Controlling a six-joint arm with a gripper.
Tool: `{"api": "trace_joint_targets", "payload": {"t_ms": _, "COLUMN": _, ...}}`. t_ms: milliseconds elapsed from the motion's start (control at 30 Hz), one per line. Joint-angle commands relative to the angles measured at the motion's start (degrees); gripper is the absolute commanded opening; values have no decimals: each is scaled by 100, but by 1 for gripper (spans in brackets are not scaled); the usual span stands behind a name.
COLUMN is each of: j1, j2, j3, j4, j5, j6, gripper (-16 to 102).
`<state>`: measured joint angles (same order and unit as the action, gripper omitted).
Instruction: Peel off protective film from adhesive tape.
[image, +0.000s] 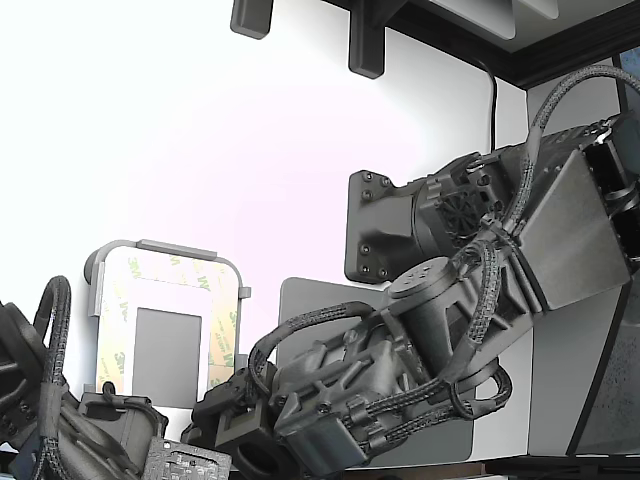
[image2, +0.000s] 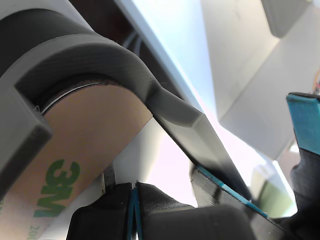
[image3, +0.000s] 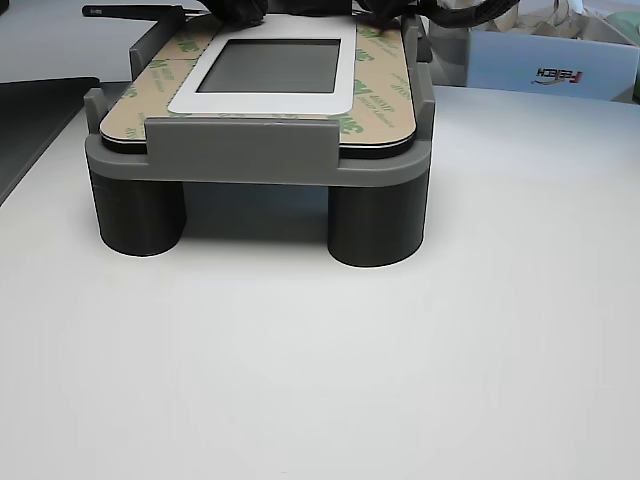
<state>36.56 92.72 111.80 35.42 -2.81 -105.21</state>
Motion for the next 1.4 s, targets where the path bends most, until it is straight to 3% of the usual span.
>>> {"api": "trace_joint_targets", "payload": {"t_ms": 0, "j1": -35, "j2": 167, "j3": -176, "j4": -9, "j5": 0, "j6": 18, "gripper": -11}}
{"api": "trace_joint_targets", "payload": {"t_ms": 800, "j1": -18, "j2": 202, "j3": -211, "j4": 123, "j5": -18, "j6": 70, "gripper": -11}}
{"api": "trace_joint_targets", "payload": {"t_ms": 1367, "j1": 9, "j2": 439, "j3": 246, "j4": -290, "j5": -44, "j6": -9, "gripper": -11}}
